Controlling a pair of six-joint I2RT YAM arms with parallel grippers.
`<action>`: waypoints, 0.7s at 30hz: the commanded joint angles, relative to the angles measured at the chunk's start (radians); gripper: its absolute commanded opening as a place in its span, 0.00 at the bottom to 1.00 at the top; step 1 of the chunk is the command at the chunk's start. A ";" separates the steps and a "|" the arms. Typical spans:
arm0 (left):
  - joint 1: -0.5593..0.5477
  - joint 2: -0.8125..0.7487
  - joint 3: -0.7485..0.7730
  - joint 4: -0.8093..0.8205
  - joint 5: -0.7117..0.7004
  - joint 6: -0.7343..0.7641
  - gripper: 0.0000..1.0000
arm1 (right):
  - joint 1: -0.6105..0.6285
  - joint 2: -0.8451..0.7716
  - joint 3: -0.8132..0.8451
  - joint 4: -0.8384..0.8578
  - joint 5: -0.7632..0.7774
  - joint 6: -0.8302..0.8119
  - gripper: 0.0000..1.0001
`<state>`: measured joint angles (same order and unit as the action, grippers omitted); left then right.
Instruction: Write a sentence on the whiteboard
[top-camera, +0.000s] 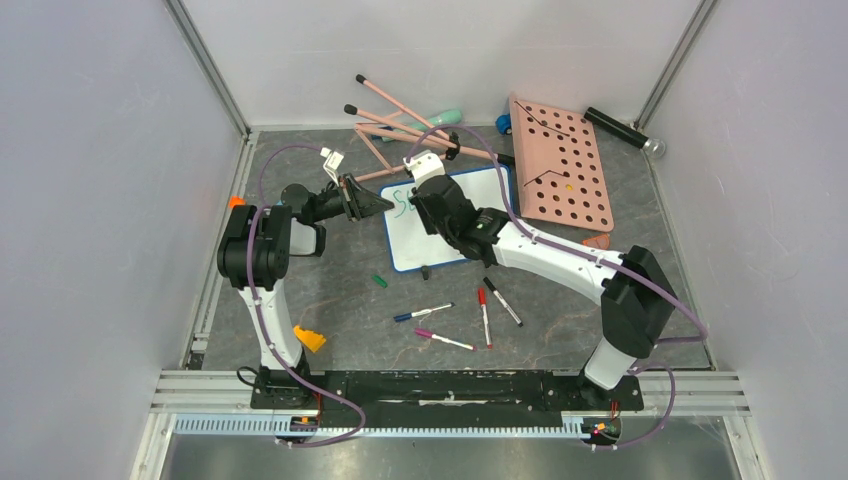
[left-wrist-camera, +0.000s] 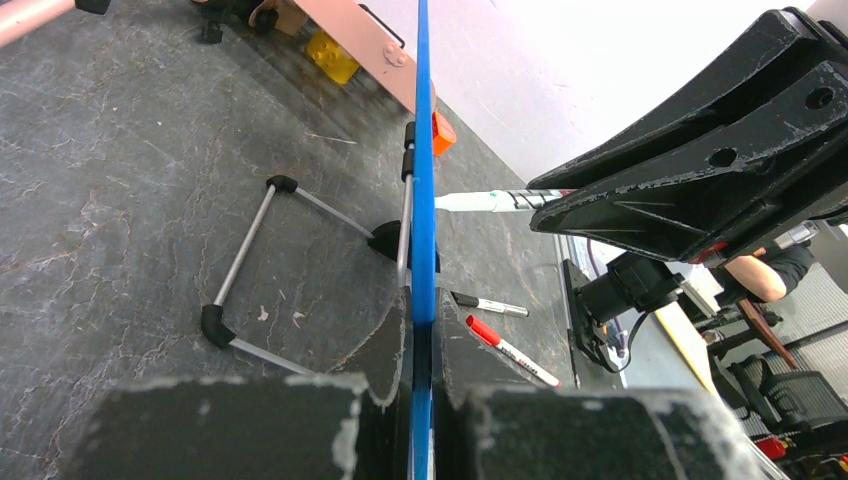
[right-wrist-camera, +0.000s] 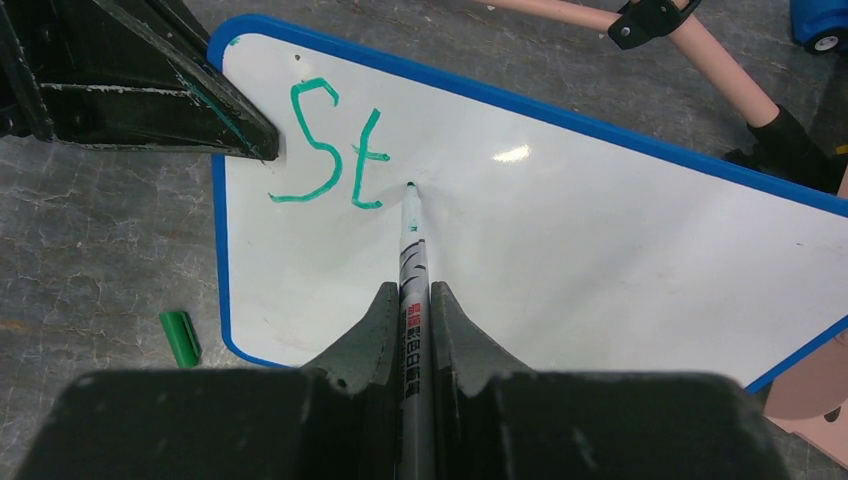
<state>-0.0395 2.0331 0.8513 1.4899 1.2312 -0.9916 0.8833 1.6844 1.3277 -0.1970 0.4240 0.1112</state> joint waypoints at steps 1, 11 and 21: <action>-0.003 -0.050 -0.001 0.067 0.027 0.030 0.02 | -0.007 0.006 0.040 -0.001 0.048 0.001 0.00; -0.002 -0.050 -0.001 0.067 0.027 0.030 0.02 | -0.027 -0.008 0.038 -0.026 0.074 0.013 0.00; -0.002 -0.049 0.000 0.067 0.027 0.030 0.02 | -0.027 0.025 0.087 -0.022 0.050 0.008 0.00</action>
<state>-0.0395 2.0331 0.8513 1.4895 1.2308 -0.9916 0.8654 1.6863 1.3598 -0.2321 0.4511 0.1196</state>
